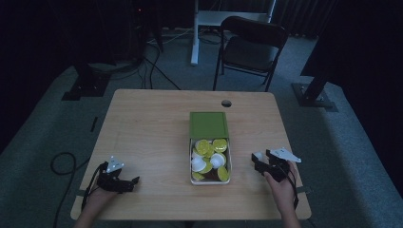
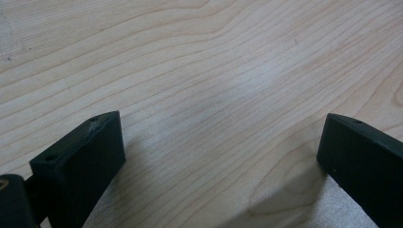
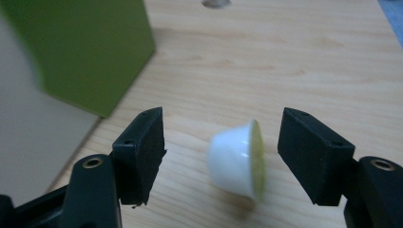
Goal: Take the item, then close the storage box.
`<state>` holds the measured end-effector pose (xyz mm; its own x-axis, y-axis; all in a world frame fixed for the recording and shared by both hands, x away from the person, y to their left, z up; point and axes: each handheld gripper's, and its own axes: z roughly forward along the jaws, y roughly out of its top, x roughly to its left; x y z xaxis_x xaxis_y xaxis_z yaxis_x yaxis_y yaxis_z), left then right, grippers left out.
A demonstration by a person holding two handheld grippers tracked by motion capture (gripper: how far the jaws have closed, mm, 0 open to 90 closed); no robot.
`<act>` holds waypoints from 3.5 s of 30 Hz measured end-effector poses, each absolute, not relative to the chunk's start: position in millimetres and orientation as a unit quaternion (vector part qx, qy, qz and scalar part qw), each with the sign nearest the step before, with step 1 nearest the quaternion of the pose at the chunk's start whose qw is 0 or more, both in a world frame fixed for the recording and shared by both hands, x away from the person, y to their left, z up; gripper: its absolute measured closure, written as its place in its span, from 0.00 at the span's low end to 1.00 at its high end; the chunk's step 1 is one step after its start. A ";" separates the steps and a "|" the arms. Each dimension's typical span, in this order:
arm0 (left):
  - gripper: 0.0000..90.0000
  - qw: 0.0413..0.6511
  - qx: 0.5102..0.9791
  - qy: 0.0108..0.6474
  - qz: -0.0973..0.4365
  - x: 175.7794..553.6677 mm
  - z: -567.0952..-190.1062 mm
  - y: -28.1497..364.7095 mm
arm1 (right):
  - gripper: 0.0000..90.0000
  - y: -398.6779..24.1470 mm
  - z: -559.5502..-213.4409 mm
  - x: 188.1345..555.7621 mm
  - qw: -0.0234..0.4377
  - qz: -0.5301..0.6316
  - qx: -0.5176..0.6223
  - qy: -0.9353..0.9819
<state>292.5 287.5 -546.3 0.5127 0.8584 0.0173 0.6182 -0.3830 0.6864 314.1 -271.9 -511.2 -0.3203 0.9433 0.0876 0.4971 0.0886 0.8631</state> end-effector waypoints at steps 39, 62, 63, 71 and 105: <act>0.02 0.317 0.810 0.456 0.189 292.5 -546.3 287.5 | 0.26 -245.4 -545.4 296.3 0.169 0.403 0.408 0.802; 0.02 0.318 0.812 0.451 0.188 292.2 -546.3 287.3 | 0.13 -236.4 -550.4 297.2 0.169 0.355 0.400 0.828; 0.02 0.318 0.813 0.451 0.187 292.2 -546.3 287.4 | 0.13 -236.4 -550.4 297.2 0.169 0.355 0.400 0.828; 0.02 0.320 0.817 0.443 0.184 290.4 -546.2 285.9 | 0.13 -236.5 -550.4 297.3 0.169 0.355 0.400 0.828; 0.02 0.370 0.871 0.275 0.166 274.5 -500.3 182.2 | 0.14 -244.7 -502.0 284.0 0.183 0.442 0.407 0.778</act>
